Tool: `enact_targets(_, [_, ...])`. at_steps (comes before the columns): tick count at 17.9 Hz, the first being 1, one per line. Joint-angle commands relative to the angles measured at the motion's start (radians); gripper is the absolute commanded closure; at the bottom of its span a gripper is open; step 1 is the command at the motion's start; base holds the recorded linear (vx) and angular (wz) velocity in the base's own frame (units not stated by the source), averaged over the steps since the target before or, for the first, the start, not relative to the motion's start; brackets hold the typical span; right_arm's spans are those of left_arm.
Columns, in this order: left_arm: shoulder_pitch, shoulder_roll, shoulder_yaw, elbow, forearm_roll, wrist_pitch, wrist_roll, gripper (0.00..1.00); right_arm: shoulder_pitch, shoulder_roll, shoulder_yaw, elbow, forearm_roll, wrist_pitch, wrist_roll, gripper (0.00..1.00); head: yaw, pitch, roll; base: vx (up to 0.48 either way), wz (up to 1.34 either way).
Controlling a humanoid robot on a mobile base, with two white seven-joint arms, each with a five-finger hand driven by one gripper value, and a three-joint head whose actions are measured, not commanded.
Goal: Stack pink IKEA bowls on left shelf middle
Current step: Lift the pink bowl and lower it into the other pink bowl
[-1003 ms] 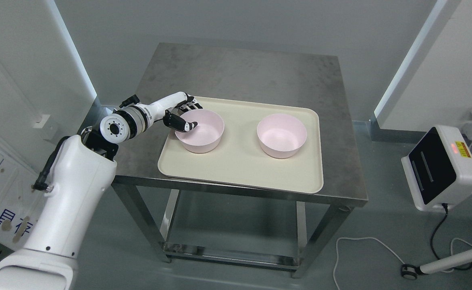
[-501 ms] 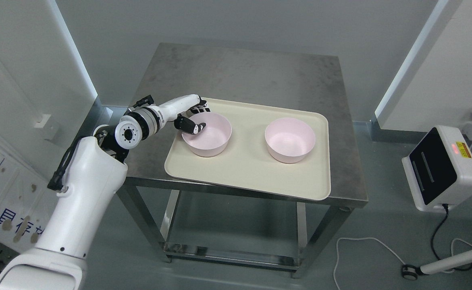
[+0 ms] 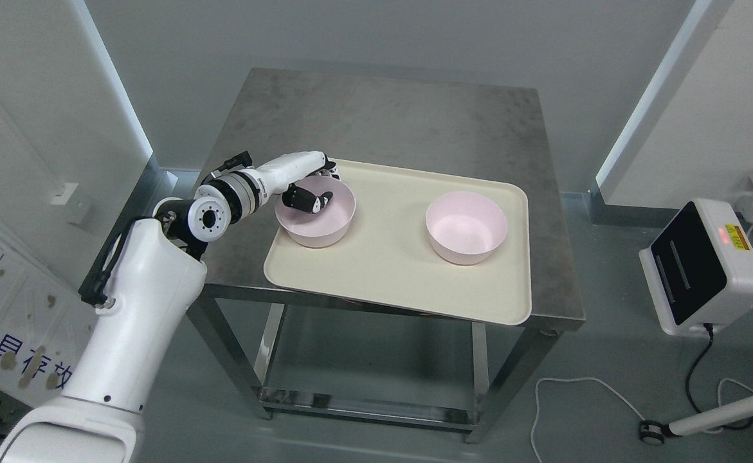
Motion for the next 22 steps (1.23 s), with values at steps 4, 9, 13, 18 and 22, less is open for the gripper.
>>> enact_targets(4, [-0.053, -0.019, 0.054, -0.077, -0.001, -0.005, -0.004, 1.00, 0.000, -0.017, -0.009, 0.000, 0.008, 0.001, -0.001, 0.00, 0.0000, 0.000, 0.000, 0.000, 0.00])
enact_targets(9, [-0.120, -0.115, -0.010, -0.093, -0.001, -0.007, -0.083, 0.99, 0.000, -0.017, -0.009, 0.000, 0.008, 0.001, -0.001, 0.00, 0.0000, 0.000, 0.000, 0.000, 0.00])
enact_targets(13, [-0.199, -0.115, -0.241, -0.087, 0.045, 0.006, -0.077, 0.99, 0.000, -0.017, -0.009, 0.000, 0.008, 0.001, -0.001, 0.00, 0.0000, 0.000, 0.000, 0.000, 0.00])
enact_targets(18, [-0.210, -0.115, -0.572, -0.074, 0.154, 0.053, 0.042, 0.99, 0.000, -0.017, -0.009, 0.000, 0.008, 0.001, -0.001, 0.00, 0.0000, 0.000, 0.000, 0.000, 0.00])
enact_targets(22, [-0.210, -0.115, -0.648, -0.034, 0.258, 0.079, 0.189, 0.98, 0.000, -0.017, -0.009, 0.000, 0.008, 0.001, -0.001, 0.00, 0.0000, 0.000, 0.000, 0.000, 0.00])
